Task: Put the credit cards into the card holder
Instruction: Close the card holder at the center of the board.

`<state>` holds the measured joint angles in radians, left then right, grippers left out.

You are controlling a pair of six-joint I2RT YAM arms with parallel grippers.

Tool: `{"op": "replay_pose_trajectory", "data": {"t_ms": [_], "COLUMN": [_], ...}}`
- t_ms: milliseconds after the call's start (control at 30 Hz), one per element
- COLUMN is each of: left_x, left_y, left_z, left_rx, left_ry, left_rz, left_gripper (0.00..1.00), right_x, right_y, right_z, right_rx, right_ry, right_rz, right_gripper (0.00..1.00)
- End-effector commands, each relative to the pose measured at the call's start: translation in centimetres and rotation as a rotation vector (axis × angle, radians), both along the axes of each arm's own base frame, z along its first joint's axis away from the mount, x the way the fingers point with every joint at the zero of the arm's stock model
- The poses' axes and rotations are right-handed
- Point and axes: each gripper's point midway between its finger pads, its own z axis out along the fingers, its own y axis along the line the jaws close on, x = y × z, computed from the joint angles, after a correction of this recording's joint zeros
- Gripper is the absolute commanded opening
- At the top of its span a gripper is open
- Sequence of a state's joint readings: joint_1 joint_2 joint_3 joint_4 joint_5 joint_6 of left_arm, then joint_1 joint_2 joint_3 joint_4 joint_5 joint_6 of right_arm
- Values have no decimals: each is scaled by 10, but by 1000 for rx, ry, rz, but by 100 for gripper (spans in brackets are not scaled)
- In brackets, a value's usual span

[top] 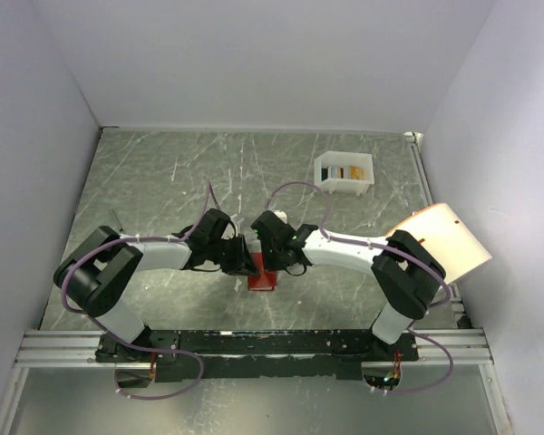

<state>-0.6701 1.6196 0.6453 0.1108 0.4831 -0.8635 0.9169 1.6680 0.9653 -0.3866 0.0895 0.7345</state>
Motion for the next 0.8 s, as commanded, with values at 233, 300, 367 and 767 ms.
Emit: {"op": "replay_pose_trajectory", "data": {"t_ms": [233,300,367,767], "left_x": [-16,-17,-18,4], "left_y": [10,10,10,12], "left_z": [-13,-14,-14,32], "left_rx": [42,41,34,56], "left_ry": [27,31,33,-74], "left_rz": [-16,-16,-16,43], "left_gripper": [29,29,29,33], "right_x": [-24,-25,-27,-20], "right_y": [-51,-53,-55,-30], "right_z": [-62,-67,-71,-13], "right_rx": [-229,-237,-254,-51], "right_ry": [218,243,261,149], "right_rz": [47,59,68,65], "right_gripper": [8,8,8,11]}}
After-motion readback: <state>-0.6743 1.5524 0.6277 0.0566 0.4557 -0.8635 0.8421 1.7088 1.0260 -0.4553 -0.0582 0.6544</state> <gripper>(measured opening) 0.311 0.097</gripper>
